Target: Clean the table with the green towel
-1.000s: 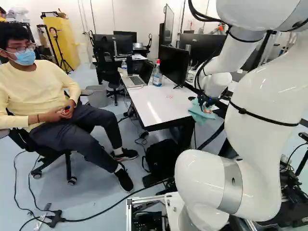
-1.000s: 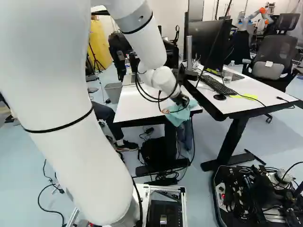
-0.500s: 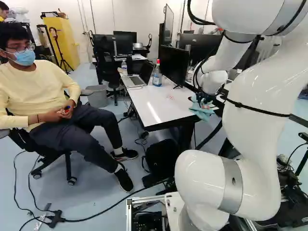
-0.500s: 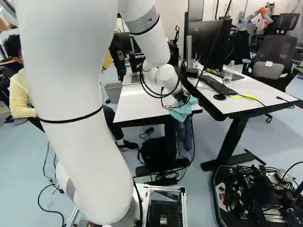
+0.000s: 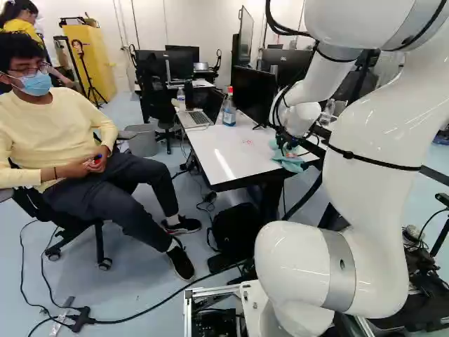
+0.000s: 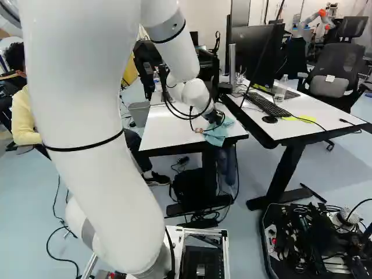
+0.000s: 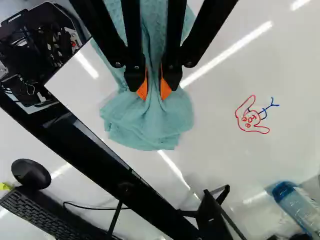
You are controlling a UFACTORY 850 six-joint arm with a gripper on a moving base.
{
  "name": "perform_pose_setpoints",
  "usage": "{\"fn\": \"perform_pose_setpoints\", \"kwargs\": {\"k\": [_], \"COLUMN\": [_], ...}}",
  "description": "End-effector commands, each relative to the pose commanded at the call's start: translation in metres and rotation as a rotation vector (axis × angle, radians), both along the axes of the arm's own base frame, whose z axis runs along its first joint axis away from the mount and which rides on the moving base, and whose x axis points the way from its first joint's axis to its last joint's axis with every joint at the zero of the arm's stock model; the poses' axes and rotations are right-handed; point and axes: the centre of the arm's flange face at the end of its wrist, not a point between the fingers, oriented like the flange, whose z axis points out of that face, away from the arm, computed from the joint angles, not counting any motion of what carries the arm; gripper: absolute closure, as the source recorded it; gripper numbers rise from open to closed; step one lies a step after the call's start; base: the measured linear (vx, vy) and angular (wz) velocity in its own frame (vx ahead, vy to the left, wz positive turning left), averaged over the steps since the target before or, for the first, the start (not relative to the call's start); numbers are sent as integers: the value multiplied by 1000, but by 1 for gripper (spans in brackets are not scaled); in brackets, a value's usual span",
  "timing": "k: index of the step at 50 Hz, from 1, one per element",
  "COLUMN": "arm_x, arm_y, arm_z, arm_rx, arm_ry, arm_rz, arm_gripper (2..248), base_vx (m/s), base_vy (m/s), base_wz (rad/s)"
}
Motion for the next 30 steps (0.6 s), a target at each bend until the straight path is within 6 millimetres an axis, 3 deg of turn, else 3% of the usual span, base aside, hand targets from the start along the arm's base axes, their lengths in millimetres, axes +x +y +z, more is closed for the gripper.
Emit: {"fn": "perform_pose_setpoints", "kwargs": {"k": [16,30], "arm_x": [-18,-44], "arm_y": [24,28], "arm_z": [1,1], "arm_rx": [3,5], "arm_ry": [7,13], "arm_rz": [34,23], "arm_gripper": [200,200], "base_vx": [0,0], "base_vy": [0,0], "base_wz": [0,0]}}
